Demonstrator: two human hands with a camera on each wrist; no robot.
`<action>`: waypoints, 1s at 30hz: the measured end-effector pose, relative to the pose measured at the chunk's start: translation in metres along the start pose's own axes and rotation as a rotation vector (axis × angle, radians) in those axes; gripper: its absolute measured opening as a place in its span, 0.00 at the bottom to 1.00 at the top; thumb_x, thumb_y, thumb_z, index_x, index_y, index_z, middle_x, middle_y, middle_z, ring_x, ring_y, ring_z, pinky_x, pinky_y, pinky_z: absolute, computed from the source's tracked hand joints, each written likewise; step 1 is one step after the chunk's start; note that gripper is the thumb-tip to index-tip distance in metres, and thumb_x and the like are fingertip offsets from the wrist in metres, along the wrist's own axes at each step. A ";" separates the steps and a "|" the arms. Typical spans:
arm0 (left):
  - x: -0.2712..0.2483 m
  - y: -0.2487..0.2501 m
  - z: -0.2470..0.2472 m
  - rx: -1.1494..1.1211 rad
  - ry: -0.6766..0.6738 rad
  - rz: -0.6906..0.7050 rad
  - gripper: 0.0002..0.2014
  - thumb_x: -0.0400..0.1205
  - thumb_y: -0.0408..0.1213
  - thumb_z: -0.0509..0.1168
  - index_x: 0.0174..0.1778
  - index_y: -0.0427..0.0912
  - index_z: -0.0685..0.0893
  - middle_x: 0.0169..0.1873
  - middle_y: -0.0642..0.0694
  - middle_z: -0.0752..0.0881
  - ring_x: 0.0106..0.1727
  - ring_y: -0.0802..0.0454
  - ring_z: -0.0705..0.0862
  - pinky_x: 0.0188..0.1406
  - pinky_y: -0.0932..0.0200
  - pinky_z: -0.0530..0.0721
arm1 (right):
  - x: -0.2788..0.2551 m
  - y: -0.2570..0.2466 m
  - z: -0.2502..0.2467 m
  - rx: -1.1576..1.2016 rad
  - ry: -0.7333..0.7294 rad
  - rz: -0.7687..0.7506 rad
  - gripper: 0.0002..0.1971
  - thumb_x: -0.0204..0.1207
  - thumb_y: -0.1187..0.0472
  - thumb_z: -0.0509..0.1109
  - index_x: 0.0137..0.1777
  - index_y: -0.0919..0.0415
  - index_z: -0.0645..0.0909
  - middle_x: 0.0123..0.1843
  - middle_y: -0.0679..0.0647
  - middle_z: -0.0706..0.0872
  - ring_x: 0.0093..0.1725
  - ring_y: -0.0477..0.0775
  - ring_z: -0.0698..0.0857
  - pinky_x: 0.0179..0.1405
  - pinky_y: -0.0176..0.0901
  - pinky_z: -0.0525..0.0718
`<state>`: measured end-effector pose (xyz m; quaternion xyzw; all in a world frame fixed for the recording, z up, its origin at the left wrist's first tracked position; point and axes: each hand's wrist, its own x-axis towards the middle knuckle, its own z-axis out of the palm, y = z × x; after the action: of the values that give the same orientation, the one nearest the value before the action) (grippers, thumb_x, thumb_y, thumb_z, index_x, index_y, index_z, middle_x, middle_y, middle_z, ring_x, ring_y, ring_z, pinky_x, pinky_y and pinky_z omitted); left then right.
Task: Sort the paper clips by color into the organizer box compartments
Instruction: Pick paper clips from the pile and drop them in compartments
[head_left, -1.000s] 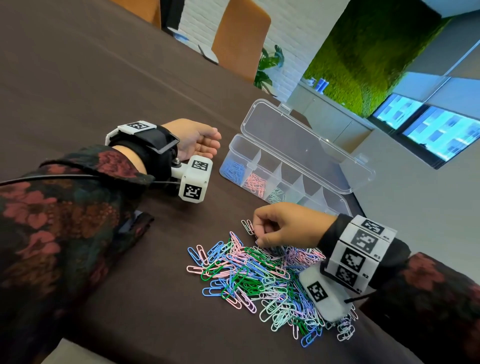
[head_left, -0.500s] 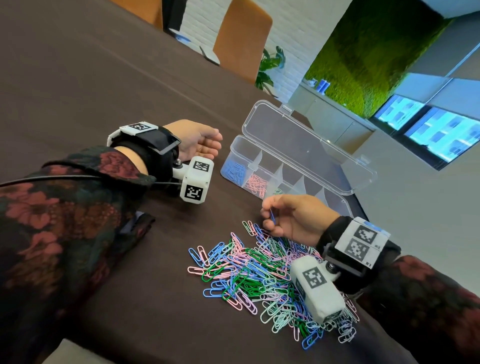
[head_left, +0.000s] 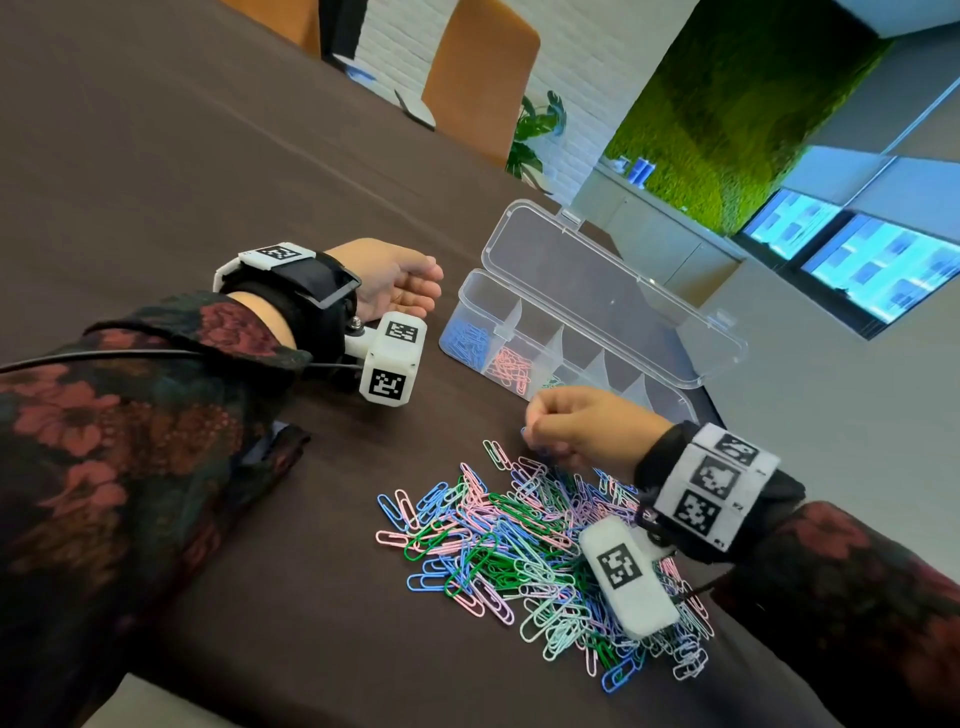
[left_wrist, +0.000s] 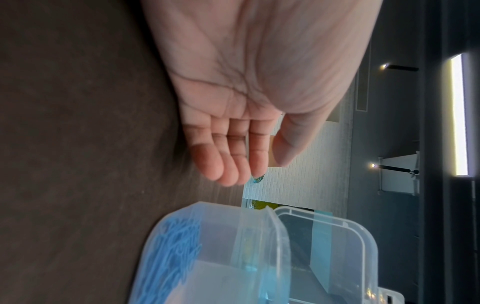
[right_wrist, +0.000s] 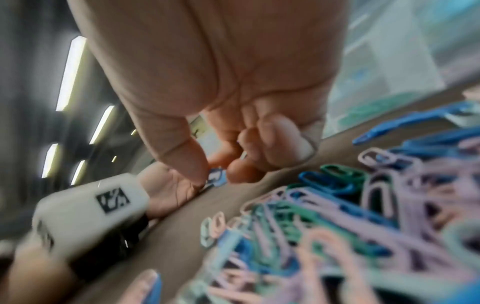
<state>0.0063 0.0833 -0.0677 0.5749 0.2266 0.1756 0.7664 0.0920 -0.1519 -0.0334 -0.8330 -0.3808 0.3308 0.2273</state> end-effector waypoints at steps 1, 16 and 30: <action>0.000 0.000 0.000 0.002 0.001 0.000 0.10 0.86 0.39 0.59 0.44 0.38 0.80 0.37 0.45 0.81 0.35 0.53 0.80 0.25 0.68 0.83 | -0.001 0.002 -0.002 0.214 0.011 -0.007 0.15 0.78 0.75 0.60 0.33 0.59 0.69 0.23 0.50 0.76 0.21 0.44 0.69 0.18 0.31 0.65; 0.000 0.000 0.001 0.018 0.000 -0.001 0.10 0.86 0.39 0.58 0.45 0.39 0.80 0.37 0.45 0.81 0.36 0.54 0.80 0.29 0.67 0.82 | -0.009 -0.002 0.009 -0.561 -0.038 -0.057 0.06 0.75 0.57 0.72 0.41 0.56 0.79 0.27 0.42 0.78 0.26 0.38 0.72 0.27 0.28 0.69; 0.003 0.000 0.000 0.013 -0.014 0.003 0.09 0.86 0.39 0.58 0.45 0.40 0.80 0.38 0.46 0.81 0.35 0.53 0.80 0.26 0.68 0.83 | -0.017 0.003 -0.002 0.295 0.098 0.017 0.13 0.73 0.74 0.65 0.31 0.59 0.71 0.26 0.49 0.81 0.21 0.43 0.68 0.18 0.31 0.64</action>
<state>0.0087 0.0852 -0.0686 0.5814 0.2215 0.1715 0.7639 0.0864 -0.1672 -0.0280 -0.8088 -0.3097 0.3439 0.3628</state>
